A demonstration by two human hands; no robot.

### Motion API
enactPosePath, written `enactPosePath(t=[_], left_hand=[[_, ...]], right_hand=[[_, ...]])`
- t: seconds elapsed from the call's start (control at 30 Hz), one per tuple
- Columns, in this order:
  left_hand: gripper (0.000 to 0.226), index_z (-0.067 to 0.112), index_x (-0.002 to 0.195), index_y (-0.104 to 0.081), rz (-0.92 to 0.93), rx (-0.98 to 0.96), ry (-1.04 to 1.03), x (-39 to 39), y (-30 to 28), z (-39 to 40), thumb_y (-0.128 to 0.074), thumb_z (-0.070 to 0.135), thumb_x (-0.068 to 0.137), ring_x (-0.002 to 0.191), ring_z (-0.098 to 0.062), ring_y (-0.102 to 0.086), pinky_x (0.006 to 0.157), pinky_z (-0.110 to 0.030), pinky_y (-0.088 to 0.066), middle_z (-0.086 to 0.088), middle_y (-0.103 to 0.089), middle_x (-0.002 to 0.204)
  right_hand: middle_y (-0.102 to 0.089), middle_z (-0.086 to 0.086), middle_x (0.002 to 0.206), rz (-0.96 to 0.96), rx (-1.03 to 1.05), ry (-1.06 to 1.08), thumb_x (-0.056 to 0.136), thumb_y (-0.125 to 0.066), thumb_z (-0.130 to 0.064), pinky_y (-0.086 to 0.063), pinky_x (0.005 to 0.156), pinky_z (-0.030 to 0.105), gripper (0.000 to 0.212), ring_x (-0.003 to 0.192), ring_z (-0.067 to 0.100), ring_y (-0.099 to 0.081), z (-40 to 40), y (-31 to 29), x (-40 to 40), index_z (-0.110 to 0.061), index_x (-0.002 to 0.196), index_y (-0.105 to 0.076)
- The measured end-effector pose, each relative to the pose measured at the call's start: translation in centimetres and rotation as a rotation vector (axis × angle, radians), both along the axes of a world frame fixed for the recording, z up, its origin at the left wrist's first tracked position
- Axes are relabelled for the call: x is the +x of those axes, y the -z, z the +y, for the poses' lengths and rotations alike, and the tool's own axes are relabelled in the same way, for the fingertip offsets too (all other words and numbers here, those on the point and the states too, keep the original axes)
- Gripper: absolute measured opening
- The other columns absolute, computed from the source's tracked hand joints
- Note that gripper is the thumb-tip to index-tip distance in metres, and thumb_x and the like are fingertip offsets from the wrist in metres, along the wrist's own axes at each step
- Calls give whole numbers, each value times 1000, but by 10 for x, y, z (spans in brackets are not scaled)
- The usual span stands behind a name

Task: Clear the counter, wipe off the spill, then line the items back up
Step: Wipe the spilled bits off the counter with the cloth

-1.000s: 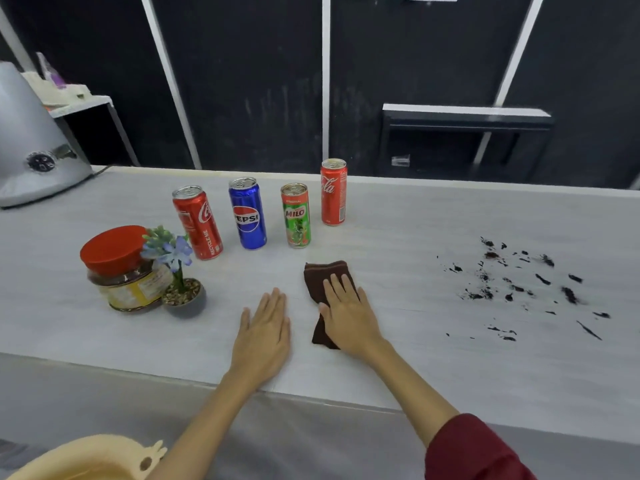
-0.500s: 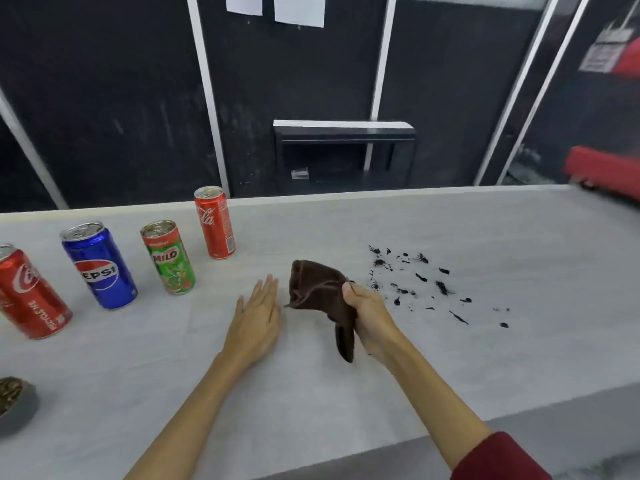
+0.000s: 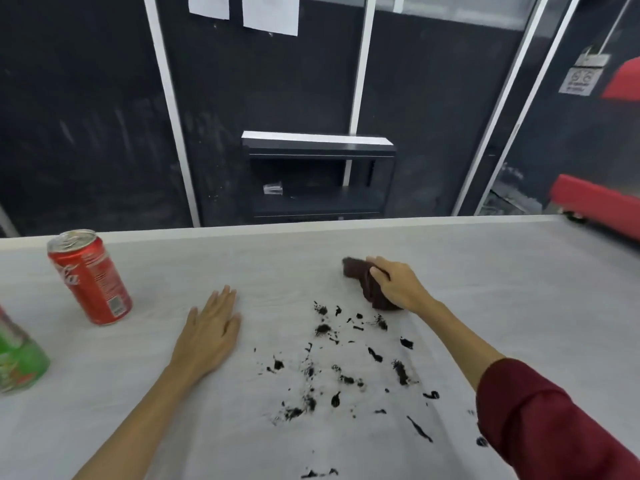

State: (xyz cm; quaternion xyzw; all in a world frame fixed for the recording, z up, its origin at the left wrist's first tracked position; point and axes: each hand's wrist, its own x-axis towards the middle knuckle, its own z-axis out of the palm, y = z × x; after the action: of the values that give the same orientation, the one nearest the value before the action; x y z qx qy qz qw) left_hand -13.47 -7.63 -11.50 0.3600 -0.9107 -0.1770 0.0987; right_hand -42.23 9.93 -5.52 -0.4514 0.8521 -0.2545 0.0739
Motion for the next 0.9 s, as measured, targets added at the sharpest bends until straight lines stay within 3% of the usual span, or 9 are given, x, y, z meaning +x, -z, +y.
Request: enactPosePath(t=[0.1,0.23,0.43,0.63,0.9], left_hand=[[54,25,148,-5,-41,-31,4,1,5,-3,-19,41,98,141,-1,4,118,-36,1,11,1,155],[55,31,147,-6,-36,-25,22,5,6,-7,-14,48,96,137,5,3,118,-34,1,17,-1,153],[68,38,145,-2,-35,4,53,9,7,-9,-1,63,81,139,6,6,116,-28,6,23,3,150],[71,41,144,1,-59,2,57,23,2,6,5,63,77,139,7,9,115,-26,9,26,6,150],[75,36,145,2,-58,-4,41,41,1,28,7,63,75,138,6,9,116,-28,8,23,7,150]], right_hand=[[-48,6,141,-31,71,-103,94,-46,-34,-39,101,37,45,124,29,-48,-4,28,-13,-24,138,-41],[-28,-6,153,23,102,-229,92,-42,-49,-21,114,36,55,140,17,-27,-10,39,-22,-33,143,-30],[-7,-5,158,121,209,-321,100,-22,-40,-6,117,35,49,146,12,-3,-45,43,-23,-29,147,-16],[-13,-4,157,69,175,-488,101,-25,-30,-5,116,32,43,146,12,-5,-67,42,26,-27,145,-26],[-19,-10,154,-36,126,-634,100,-30,-29,-5,116,31,41,141,2,-6,-17,42,84,-29,141,-32]])
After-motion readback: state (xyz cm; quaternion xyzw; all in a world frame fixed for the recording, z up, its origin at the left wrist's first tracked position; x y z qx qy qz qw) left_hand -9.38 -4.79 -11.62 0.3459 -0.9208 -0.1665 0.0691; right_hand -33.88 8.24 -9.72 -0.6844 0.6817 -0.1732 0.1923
